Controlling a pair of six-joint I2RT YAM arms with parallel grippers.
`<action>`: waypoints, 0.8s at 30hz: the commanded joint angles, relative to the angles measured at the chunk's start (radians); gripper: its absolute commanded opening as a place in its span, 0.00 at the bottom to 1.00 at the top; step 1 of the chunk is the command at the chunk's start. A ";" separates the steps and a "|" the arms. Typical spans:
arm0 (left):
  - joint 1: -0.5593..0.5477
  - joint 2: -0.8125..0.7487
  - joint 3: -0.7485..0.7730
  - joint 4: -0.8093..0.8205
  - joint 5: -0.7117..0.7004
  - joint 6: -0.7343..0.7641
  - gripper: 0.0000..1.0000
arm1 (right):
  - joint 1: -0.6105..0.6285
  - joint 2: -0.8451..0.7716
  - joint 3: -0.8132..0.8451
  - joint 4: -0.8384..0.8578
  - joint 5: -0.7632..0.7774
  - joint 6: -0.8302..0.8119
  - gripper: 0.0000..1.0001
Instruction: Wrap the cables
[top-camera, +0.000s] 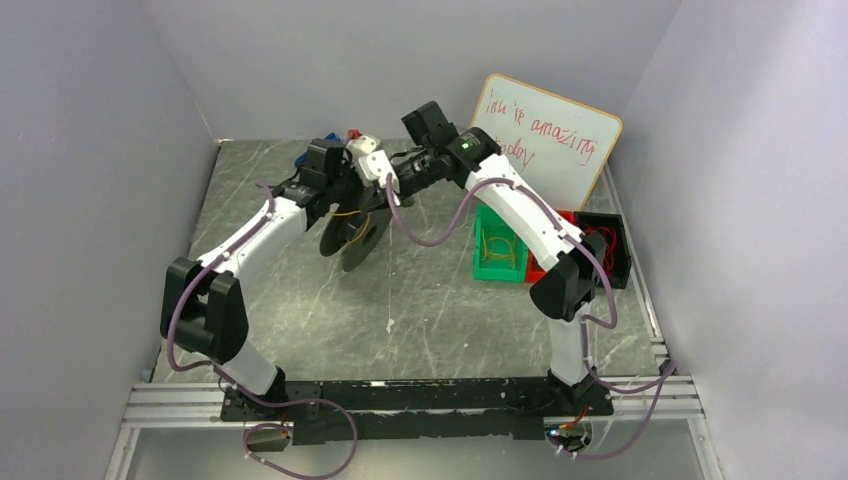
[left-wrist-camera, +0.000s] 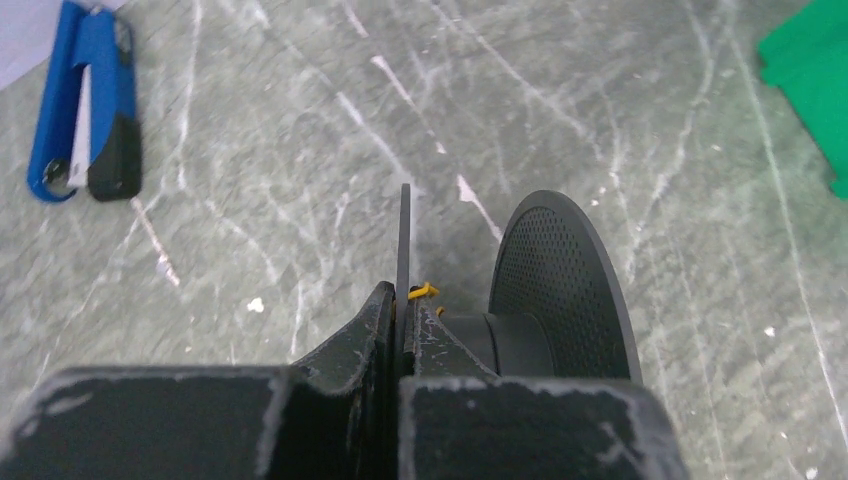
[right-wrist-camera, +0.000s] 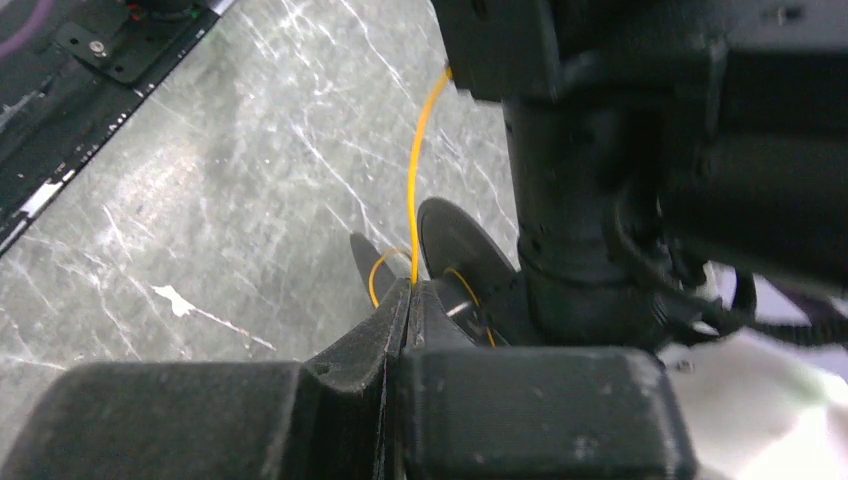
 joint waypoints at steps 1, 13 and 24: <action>0.004 -0.032 -0.018 -0.007 0.223 0.097 0.03 | -0.041 -0.078 -0.036 0.050 -0.057 -0.002 0.00; 0.018 -0.041 0.021 -0.135 0.516 0.191 0.03 | -0.193 -0.103 -0.197 0.129 -0.088 -0.046 0.00; 0.069 -0.057 0.053 -0.156 0.692 0.133 0.03 | -0.246 -0.130 -0.391 0.185 -0.048 -0.089 0.00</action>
